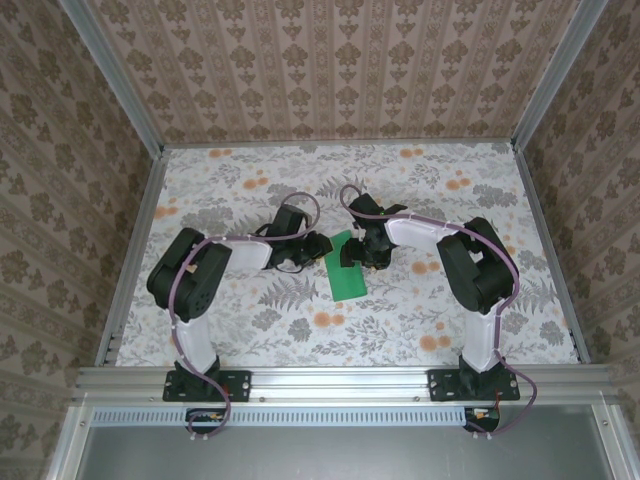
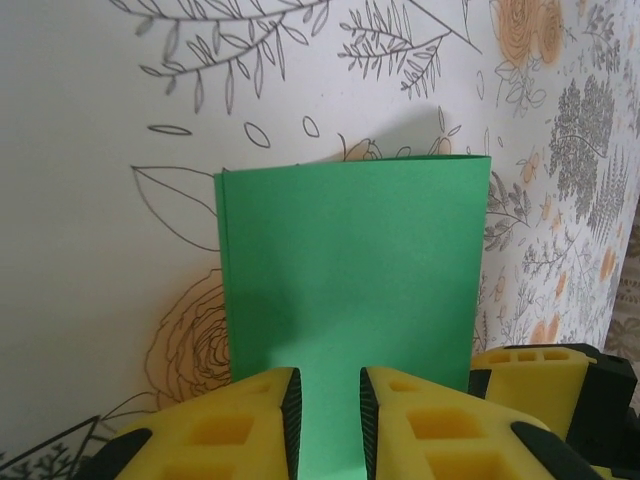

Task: Fold a paper plane with a square sheet of paper (pick it up from the middle)
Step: Hold the square sheet of paper at the center of the table.

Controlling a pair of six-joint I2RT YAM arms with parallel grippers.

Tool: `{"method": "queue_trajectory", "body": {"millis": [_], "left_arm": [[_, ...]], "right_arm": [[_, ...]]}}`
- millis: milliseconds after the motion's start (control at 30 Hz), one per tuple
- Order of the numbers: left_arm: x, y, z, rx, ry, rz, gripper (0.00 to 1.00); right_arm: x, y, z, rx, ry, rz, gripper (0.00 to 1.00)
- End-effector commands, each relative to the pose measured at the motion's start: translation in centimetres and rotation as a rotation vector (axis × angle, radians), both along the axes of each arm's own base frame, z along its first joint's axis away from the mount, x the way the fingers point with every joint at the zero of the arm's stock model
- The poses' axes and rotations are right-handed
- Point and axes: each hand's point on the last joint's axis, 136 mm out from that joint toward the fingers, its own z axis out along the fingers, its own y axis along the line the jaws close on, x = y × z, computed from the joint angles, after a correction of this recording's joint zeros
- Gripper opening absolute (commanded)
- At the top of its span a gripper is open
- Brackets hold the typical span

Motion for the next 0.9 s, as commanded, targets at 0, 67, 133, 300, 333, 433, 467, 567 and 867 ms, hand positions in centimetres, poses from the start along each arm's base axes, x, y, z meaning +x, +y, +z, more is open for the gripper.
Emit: {"method": "queue_trajectory", "body": {"millis": [0,67,133,300,333,433,467,567,867], "left_arm": [[0.1,-1.2,0.4,-0.035,0.005,-0.029,0.25],[0.0,-1.1,0.0,-0.026,0.015,-0.026,0.24],[-0.1,-0.9,-0.4,-0.009,0.025,-0.019,0.24],[-1.0,0.4,-2.4,0.069,0.086,0.001,0.23],[-1.1,0.6,-2.8,0.084,0.1,0.004,0.22],[-1.8,1.4,-4.0,0.137,0.145,0.006,0.21],[-2.0,1.6,-4.3,0.156,0.157,0.006,0.21],[-2.6,2.2,-5.0,0.202,0.192,-0.002,0.2],[-3.8,3.0,-6.8,0.295,0.278,-0.025,0.18]], "right_arm": [[-5.7,-6.1,-10.1,-0.281,0.233,-0.013,0.67],[-5.7,-6.1,-10.0,-0.28,0.232,-0.013,0.67],[-5.8,-6.1,-10.1,-0.28,0.235,-0.013,0.67],[-5.9,-6.1,-10.0,-0.28,0.238,-0.014,0.67],[-5.9,-6.1,-9.8,-0.278,0.236,-0.013,0.67],[-5.6,-5.6,-9.0,-0.253,0.225,-0.013,0.67],[-5.3,-5.3,-8.6,-0.239,0.216,-0.014,0.67],[-4.5,-4.1,-6.7,-0.176,0.19,-0.015,0.67],[-0.7,-1.0,2.8,0.037,-0.023,-0.03,0.67]]}}
